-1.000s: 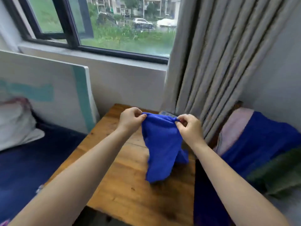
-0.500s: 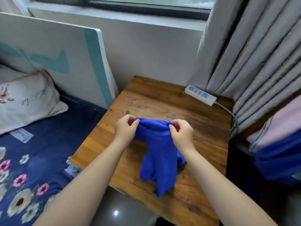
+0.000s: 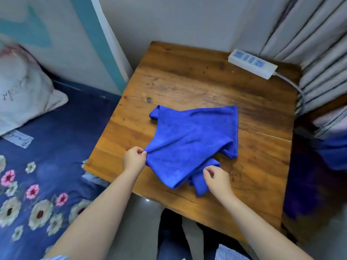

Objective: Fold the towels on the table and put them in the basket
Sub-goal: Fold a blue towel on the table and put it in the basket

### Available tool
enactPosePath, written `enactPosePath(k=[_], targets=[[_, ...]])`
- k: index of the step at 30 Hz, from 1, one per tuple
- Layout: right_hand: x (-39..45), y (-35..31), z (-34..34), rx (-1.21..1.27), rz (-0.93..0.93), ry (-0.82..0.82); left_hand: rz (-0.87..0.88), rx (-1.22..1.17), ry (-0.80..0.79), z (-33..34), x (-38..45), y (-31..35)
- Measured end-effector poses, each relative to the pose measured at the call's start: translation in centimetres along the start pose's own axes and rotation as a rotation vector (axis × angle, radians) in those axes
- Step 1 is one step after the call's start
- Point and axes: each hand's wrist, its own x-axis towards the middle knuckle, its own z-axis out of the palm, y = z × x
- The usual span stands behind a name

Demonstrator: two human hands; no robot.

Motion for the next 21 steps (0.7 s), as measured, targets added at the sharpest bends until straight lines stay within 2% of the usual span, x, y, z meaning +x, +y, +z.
enactPosePath(k=[2, 5, 10, 12, 14, 16, 18, 20, 21], targets=[[1.9, 1.0, -0.4, 0.106, 0.195, 0.138, 0.006, 0.077, -0.057, -0.1, 1.2, -0.5], [4.5, 1.0, -0.5, 0.368, 0.431, 0.181, 0.046, 0.138, -0.113, -0.1, 2.8, -0.5], [7.7, -1.5, 0.5, 0.343, 0.488, 0.204, 0.094, 0.064, -0.12, -0.9, 4.9, -0.8], [8.4, -3.6, 0.2, 0.216, 0.406, 0.293, 0.11, 0.019, -0.123, -1.6, 5.8, -1.3], [8.8, -7.3, -0.2, 0.045, 0.238, 0.362, 0.092, -0.085, -0.169, -2.4, 6.7, -1.9], [9.3, -11.4, 0.1, -0.212, 0.072, 0.244, 0.067, -0.152, -0.208, -3.1, 7.5, -2.8], [10.2, -14.4, 1.0, -0.456, -0.089, -0.049, 0.045, -0.158, -0.226, -3.6, 8.1, -3.6], [10.7, -16.3, 2.2, -0.489, -0.166, -0.297, 0.012, -0.163, -0.223, -4.3, 8.8, -4.1], [11.0, -16.7, 2.8, -0.478, -0.179, -0.355, -0.012, -0.169, -0.215, -4.6, 9.1, -4.4]])
